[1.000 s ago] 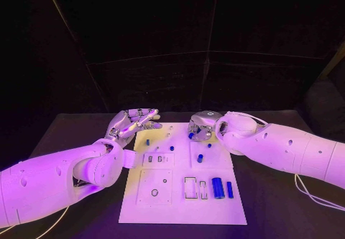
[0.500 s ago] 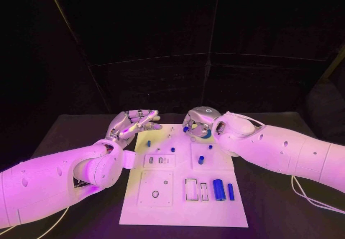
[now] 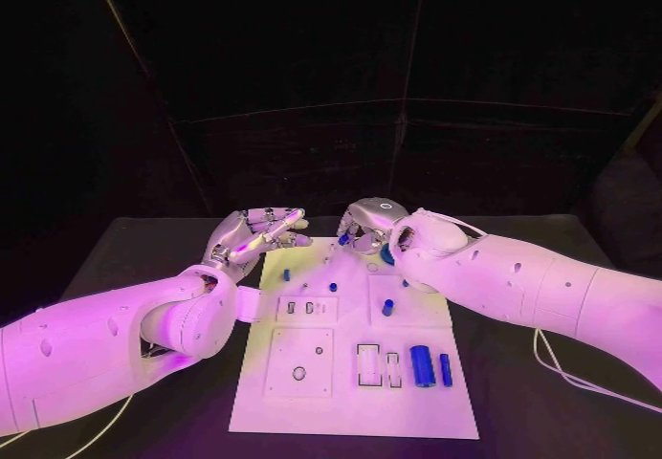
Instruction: Assemble the parts on the task board
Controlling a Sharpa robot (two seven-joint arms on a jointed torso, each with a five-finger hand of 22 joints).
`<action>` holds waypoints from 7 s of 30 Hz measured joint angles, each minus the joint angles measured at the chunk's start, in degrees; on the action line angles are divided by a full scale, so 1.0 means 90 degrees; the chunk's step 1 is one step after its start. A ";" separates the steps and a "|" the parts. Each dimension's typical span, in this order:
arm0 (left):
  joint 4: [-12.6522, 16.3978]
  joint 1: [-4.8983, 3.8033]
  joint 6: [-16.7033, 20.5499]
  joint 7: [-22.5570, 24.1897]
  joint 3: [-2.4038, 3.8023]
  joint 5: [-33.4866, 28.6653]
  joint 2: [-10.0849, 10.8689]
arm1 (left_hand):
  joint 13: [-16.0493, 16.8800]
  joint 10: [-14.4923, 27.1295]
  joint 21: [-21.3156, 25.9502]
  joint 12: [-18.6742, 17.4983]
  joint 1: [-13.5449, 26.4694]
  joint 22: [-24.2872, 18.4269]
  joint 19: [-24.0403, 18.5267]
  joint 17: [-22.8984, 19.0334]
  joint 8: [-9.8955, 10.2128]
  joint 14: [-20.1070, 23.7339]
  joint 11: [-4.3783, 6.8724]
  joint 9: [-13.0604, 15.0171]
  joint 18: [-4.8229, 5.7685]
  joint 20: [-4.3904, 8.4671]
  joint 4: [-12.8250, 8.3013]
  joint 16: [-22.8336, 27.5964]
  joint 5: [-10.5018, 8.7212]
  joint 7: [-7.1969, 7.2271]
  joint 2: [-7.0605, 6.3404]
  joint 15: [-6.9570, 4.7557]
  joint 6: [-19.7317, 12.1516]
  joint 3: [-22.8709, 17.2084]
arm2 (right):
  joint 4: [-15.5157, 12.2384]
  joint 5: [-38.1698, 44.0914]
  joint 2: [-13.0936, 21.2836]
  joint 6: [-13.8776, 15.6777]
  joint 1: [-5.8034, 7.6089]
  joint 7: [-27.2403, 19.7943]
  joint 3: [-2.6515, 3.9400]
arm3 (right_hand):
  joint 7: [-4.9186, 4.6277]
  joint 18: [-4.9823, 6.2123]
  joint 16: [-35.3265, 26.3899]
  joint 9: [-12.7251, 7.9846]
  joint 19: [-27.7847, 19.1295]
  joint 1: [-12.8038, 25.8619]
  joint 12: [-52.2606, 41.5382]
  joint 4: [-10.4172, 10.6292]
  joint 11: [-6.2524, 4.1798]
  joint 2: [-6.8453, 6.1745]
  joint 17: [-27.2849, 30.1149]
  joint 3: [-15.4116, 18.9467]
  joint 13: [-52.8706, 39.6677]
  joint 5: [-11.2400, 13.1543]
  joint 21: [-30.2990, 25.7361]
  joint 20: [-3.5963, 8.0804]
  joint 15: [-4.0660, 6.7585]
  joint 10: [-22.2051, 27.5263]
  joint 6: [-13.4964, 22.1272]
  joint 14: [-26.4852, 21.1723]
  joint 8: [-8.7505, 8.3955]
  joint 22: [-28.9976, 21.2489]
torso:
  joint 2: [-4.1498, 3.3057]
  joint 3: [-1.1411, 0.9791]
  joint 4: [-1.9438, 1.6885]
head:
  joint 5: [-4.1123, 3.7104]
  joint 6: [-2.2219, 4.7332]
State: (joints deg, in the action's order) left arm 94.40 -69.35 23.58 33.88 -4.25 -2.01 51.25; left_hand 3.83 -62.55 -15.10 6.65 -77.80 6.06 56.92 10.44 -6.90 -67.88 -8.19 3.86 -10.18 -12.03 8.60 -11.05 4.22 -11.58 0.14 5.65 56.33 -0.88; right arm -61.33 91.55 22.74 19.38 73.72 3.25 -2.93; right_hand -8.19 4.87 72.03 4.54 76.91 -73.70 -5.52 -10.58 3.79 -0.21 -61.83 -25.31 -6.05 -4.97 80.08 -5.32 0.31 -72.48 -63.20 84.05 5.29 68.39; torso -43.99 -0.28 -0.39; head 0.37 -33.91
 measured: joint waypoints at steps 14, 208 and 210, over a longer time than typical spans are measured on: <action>0.0036 -0.0075 -0.0007 -0.0003 0.0000 0.0001 0.0011 | 0.0000 0.0000 0.0000 -0.0027 0.0000 0.0001 0.0000 -0.0001 0.0000 0.0000 0.0000 0.0000 0.0000 0.0000 -0.0018 0.0000 0.0000 0.0000 0.0000 0.0000 0.0000 0.0018 | 0.0273 -0.0044 -0.0284 -0.0216 0.0017 -0.0005 0.0004 | -0.0002 0.0000 0.0000 0.0007 0.0022 0.0024 0.0026 0.0036 0.0003 -0.0024 0.0008 0.0024 -0.0004 0.0036 0.0000 -0.0022 0.0000 0.0003 0.0017 0.0000 -0.0031 0.0010 | -0.0076 0.0019 -0.0026 | -0.0019 0.0002; -0.0169 -0.0133 -0.0125 -0.0048 -0.0002 0.0006 0.0012 | 0.0000 -0.0022 0.0025 -0.0053 -0.0025 -0.0027 0.0000 0.0025 0.0025 0.0000 -0.0022 0.0002 0.0001 0.0000 -0.0052 0.0075 0.0000 0.0002 0.0025 0.0000 -0.0002 0.0018 | -0.0917 0.0031 0.0163 -0.1204 0.0023 0.0939 0.0194 | -0.0157 -0.0196 0.1463 -0.0051 0.0772 -0.0065 -0.7173 0.2315 0.0089 -0.0480 -0.1455 0.2061 -0.7212 -0.0547 0.0686 -0.0160 -0.0081 -0.0434 0.1153 -0.0011 -0.0127 0.0724 | -0.0089 0.0019 -0.0007 | -0.0011 -0.0042; -0.0172 -0.0133 -0.0126 -0.0049 -0.0002 0.0006 0.0019 | -0.0001 -0.0022 0.0025 -0.0053 -0.0025 -0.0027 0.0000 0.0025 0.0025 0.0000 -0.0022 0.0002 0.0001 0.0000 -0.0052 0.0075 0.0000 0.0002 0.0025 0.0000 -0.0002 0.0018 | -0.1022 -0.0061 0.0310 -0.0967 0.0016 0.0797 0.0193 | -0.0150 -0.0195 0.1463 -0.0051 0.0772 -0.0186 -0.7225 0.2238 0.0079 -0.0422 -0.1455 0.2041 -0.7267 -0.0618 0.0686 -0.0160 -0.0081 -0.0445 0.1118 -0.0011 -0.0127 0.0724 | -0.0089 0.0019 -0.0007 | -0.0018 -0.0034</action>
State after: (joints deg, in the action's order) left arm 92.85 -70.54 22.44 33.44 -4.27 -1.96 51.43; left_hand 3.83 -62.75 -14.88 6.18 -78.03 5.82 56.92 10.66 -6.67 -67.88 -8.39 3.87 -10.17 -12.03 8.13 -10.38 4.21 -11.56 0.37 5.65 56.31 -0.72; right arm -70.53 90.99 25.53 10.68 73.87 10.42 -1.19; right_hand -9.54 3.11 85.20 4.08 83.85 -75.37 -70.55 9.56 4.50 -4.00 -74.93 -6.94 -71.45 -10.53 86.26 -6.77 -0.41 -76.48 -53.13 83.94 4.15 74.91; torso -44.79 -0.11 -0.45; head 0.20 -34.21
